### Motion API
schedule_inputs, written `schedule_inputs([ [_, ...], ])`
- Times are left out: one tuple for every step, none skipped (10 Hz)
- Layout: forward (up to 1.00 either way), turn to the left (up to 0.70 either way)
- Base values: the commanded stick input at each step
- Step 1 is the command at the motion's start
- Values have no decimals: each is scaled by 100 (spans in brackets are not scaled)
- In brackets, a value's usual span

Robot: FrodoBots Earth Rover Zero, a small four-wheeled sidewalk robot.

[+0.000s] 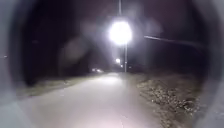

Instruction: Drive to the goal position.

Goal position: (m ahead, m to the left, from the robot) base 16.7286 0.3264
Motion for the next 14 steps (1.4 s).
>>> schedule_inputs([
  [100, 0],
  [100, 0],
  [100, 0],
  [100, 0],
  [100, 0],
  [100, 0],
  [100, 0],
  [100, 0],
  [100, 0],
  [100, 0],
  [100, 0],
  [100, 0],
  [100, 0],
  [100, 0],
])
